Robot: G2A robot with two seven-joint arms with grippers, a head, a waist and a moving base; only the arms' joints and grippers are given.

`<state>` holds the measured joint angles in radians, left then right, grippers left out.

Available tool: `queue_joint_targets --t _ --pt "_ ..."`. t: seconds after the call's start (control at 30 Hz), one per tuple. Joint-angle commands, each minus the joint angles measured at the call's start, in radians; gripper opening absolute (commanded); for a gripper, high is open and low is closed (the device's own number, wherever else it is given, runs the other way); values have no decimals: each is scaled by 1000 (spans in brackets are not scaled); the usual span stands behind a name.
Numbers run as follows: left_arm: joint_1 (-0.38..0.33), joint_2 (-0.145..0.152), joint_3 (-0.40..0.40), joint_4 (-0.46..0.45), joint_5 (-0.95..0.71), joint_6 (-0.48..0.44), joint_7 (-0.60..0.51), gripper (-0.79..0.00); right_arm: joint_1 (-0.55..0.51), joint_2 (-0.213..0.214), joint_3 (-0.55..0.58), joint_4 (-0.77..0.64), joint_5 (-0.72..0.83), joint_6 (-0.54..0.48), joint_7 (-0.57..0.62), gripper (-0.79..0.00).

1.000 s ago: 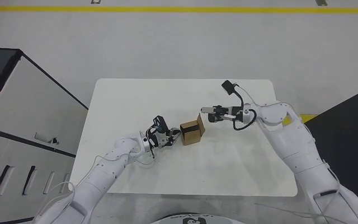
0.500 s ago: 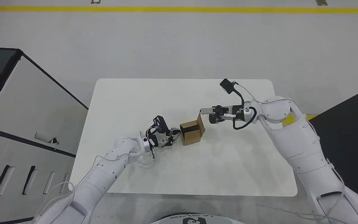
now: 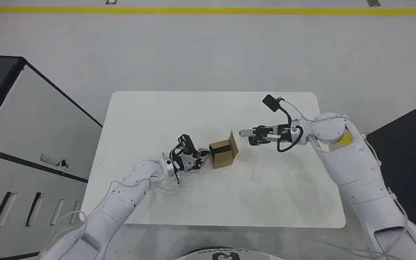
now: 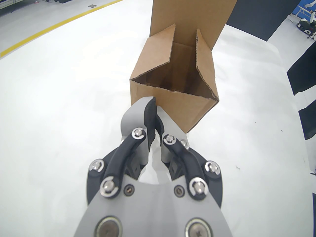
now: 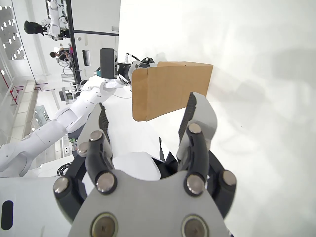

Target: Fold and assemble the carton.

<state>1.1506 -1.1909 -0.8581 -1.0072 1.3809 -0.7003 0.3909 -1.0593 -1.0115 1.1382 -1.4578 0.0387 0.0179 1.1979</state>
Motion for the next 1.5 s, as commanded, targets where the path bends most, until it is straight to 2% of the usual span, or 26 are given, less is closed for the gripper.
queue_joint_targets --t 0.0,0.17,0.33,0.73,0.93,1.17,1.47 --pt "0 0 0 0 0 0 0 -785 9 -3 -17 5 -5 2 2 -320" --pt "0 0 0 0 0 0 0 -785 46 -11 -63 16 -32 9 6 -336" --pt "0 0 0 0 0 0 0 -785 99 -21 -116 24 -80 30 18 -437" --pt "0 0 0 0 0 0 0 -785 183 -42 -212 26 -158 59 49 -545" --pt "0 0 0 0 0 0 0 -785 210 -50 -237 24 -163 60 52 -480" --pt "0 0 0 0 0 0 0 -785 185 -38 -189 26 -120 44 55 -428" --pt "0 0 0 0 0 0 0 -785 109 -12 -112 19 -92 30 58 -440"
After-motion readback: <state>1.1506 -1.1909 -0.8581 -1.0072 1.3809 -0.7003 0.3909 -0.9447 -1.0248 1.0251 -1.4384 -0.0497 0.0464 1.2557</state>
